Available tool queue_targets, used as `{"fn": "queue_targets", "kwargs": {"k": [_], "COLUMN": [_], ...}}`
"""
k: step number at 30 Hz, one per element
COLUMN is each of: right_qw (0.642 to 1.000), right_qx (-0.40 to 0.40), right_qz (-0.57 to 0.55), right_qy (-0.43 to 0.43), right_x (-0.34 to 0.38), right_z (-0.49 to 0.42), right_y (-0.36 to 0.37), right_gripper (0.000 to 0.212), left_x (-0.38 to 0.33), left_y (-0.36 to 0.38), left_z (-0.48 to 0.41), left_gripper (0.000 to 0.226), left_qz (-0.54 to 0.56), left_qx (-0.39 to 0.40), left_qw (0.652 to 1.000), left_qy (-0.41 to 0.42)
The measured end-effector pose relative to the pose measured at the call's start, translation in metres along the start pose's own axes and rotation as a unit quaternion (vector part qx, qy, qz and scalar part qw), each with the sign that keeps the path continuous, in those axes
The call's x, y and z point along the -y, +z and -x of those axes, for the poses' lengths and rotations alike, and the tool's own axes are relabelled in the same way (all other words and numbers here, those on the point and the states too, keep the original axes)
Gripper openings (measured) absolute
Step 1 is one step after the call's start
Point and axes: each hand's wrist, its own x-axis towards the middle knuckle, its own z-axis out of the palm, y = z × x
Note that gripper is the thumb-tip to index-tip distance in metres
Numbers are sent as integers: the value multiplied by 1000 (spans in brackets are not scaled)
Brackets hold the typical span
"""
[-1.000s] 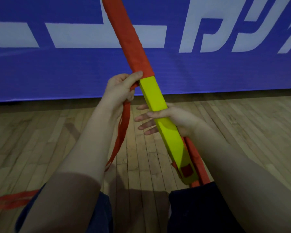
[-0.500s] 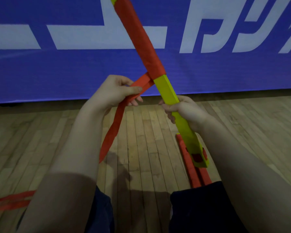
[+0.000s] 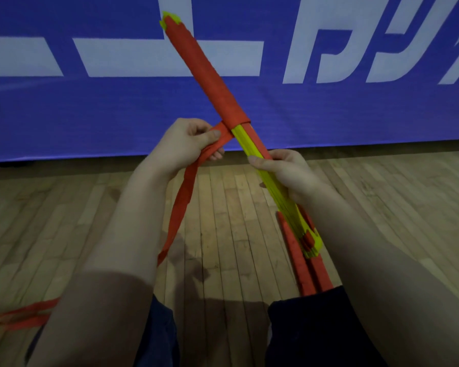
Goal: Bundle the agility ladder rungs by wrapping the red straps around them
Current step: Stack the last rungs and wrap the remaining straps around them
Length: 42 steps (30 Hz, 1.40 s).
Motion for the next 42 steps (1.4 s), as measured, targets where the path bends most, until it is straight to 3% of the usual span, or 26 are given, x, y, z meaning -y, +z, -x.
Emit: {"fn": "queue_targets", "kwargs": {"k": [2, 5, 10, 13, 16, 20, 23, 25, 30, 32, 34, 36, 40, 42], "right_qw": [999, 989, 974, 938, 949, 923, 907, 904, 931, 963, 981, 980, 959, 949], "right_qx": [-28, -65, -51, -79, -67, -91, -81, -56, 24, 85, 141, 190, 283, 310], "right_qz": [37, 133, 216, 317, 284, 337, 371, 377, 306, 217, 127, 65, -16, -48], "right_qy": [-9, -32, -46, -113, -123, -163, -180, -195, -195, -133, -43, -7, 17, 16], "right_x": [-2, -5, -3, -5, -7, -1, 2, 1, 2, 0, -3, -3, 0, -1], "right_z": [-1, 0, 10, 12, 16, 15, 18, 19, 16, 16, 17, 16, 15, 16], "right_y": [6, 13, 22, 26, 28, 25, 26, 28, 21, 17, 14, 12, 7, 7], "right_gripper": [46, 42, 43, 28, 25, 27, 29, 37, 57, 61, 51, 42, 58, 55], "left_x": [1, 2, 1, 0, -6, -16, -12, -6, -3, -2, -2, -3, -1, 0], "left_y": [3, 11, 18, 24, 31, 33, 38, 41, 31, 24, 20, 18, 18, 17], "left_z": [0, 1, 1, 2, 5, 8, 6, 4, 3, 2, 2, 3, 4, 4], "left_gripper": [22, 23, 22, 22, 24, 32, 47, 41, 25, 20, 14, 10, 10, 13], "left_qz": [-21, -47, -62, -46, 7, 85, 47, 29, 75, 92, 120, 140, 161, 154], "left_qx": [3, 26, 37, 22, 15, 70, 40, 5, -5, -18, -24, -9, 48, 67], "left_qw": [1000, 999, 997, 998, 999, 992, 997, 999, 995, 994, 991, 989, 985, 986], "left_qy": [-2, -1, -7, -36, -45, -54, -40, -31, -60, -62, -61, -50, -24, -16]}}
